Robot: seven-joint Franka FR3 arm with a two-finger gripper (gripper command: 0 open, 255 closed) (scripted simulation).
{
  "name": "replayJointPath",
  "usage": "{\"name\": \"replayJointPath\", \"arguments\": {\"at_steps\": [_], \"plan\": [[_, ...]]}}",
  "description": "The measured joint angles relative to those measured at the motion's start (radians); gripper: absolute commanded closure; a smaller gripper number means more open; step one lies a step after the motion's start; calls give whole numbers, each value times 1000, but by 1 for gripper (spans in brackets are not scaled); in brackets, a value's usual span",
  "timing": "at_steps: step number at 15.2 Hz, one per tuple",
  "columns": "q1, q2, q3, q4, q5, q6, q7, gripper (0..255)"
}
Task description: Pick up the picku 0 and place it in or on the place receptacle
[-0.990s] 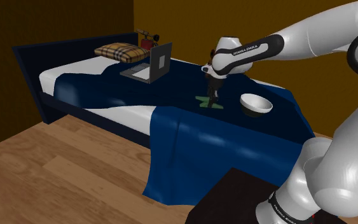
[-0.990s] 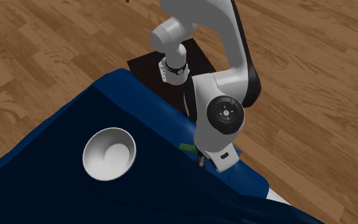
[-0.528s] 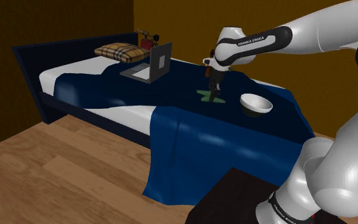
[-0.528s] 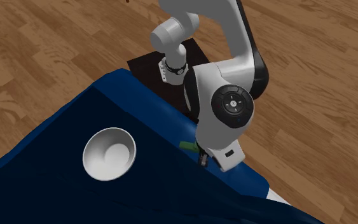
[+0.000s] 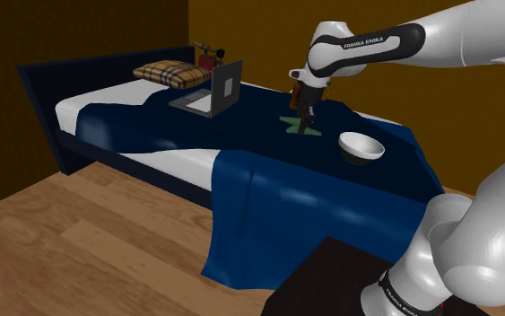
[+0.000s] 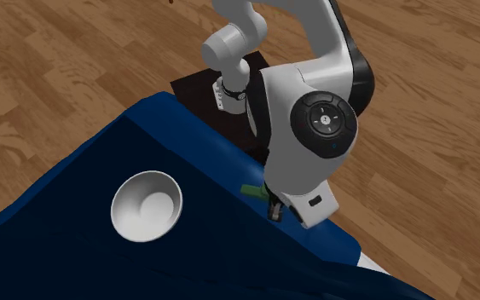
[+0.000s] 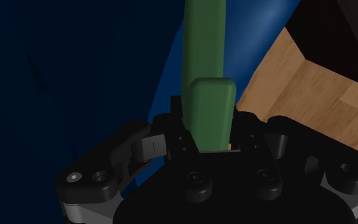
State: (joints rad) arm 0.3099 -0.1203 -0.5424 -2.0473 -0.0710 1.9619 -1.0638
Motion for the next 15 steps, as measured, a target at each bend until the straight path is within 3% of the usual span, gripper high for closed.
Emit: {"name": "replayJointPath", "arguments": {"at_steps": [4,15], "plan": [[-13,-16,-14,16,-9,-28,-25,255],[-120,-48,-161,3,-44,-30,-263,255]]}}
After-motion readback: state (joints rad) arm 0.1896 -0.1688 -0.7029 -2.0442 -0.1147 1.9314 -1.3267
